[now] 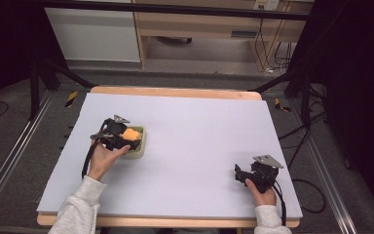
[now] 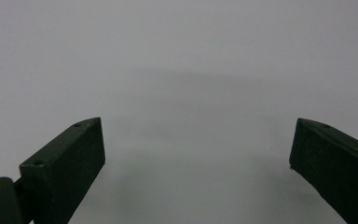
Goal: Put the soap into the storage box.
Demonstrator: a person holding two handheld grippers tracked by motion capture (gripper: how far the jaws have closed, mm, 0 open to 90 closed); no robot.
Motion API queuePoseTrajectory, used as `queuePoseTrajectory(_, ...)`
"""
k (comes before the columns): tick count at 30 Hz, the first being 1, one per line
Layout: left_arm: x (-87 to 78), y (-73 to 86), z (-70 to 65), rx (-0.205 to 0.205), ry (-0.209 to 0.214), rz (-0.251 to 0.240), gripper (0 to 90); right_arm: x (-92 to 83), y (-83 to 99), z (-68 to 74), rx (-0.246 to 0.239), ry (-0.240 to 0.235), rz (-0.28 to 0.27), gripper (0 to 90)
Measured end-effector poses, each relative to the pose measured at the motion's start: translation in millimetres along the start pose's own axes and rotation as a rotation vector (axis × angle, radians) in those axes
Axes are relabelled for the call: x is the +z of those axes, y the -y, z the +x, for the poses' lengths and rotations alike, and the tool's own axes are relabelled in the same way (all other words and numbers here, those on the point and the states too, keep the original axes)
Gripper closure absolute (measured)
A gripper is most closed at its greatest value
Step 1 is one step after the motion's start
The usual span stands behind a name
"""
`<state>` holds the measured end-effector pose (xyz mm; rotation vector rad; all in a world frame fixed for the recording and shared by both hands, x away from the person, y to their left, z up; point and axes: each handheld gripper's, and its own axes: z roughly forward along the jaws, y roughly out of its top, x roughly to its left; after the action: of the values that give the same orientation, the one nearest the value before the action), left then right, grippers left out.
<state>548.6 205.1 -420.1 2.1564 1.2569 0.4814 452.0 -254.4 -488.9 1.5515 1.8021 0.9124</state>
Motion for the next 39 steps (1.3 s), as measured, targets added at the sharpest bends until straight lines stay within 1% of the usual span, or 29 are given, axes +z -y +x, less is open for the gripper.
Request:
queuePoseTrajectory(6, 8.1, -1.7, 0.8, -0.008, -0.004, 0.005, 24.8, 0.5, -0.1, -0.4, 0.001, -0.003, 0.004, 3.8)
queuePoseTrajectory(10, 13.3, -1.7, 1.6, -0.007, -0.007, 0.018, 24.8, 0.2, -0.1, -0.1, 0.004, -0.002, 0.004, 3.8)
queuePoseTrajectory(11, 13.5, -1.6, 2.4, 0.002, -0.009, 0.023, 24.8, 0.2, -0.1, 0.2, 0.007, -0.001, 0.004, 3.8)
queuePoseTrajectory(15, 14.4, -0.9, 5.2, -0.008, -0.02, 0.023, 24.8, 0.2, -0.1, -0.1, 0.004, -0.002, 0.004, 3.8)
queuePoseTrajectory(16, 14.6, -0.4, 5.9, -0.015, -0.018, 0.024, 24.8, 0.2, -0.1, 0.0, 0.005, -0.002, 0.005, 3.8)
queuePoseTrajectory(20, 16.0, 0.6, 7.9, -0.017, -0.018, 0.029, 24.8, 0.6, -0.1, -0.4, 0.0, -0.002, 0.003, 3.8)
queuePoseTrajectory(24, 17.1, 1.3, 7.8, -0.021, -0.016, 0.026, 24.8, 0.5, -0.1, -0.3, 0.001, -0.002, 0.004, 3.8)
queuePoseTrajectory(25, 17.5, 1.3, 7.7, -0.016, -0.016, 0.029, 24.8, 0.7, -0.2, -0.4, 0.001, -0.003, 0.004, 3.8)
queuePoseTrajectory(31, 20.4, 2.2, 7.0, -0.012, -0.018, 0.041, 24.8, 0.5, -0.1, -0.3, 0.002, -0.001, 0.004, 3.8)
queuePoseTrajectory(37, 21.5, 3.1, 7.8, -0.023, -0.015, 0.035, 24.8, 0.2, -0.2, 0.0, 0.001, -0.001, 0.003, 3.8)
queuePoseTrajectory(39, 21.6, 3.1, 7.6, -0.017, -0.013, 0.041, 24.8, 0.2, -0.1, 0.1, 0.001, 0.0, 0.003, 3.8)
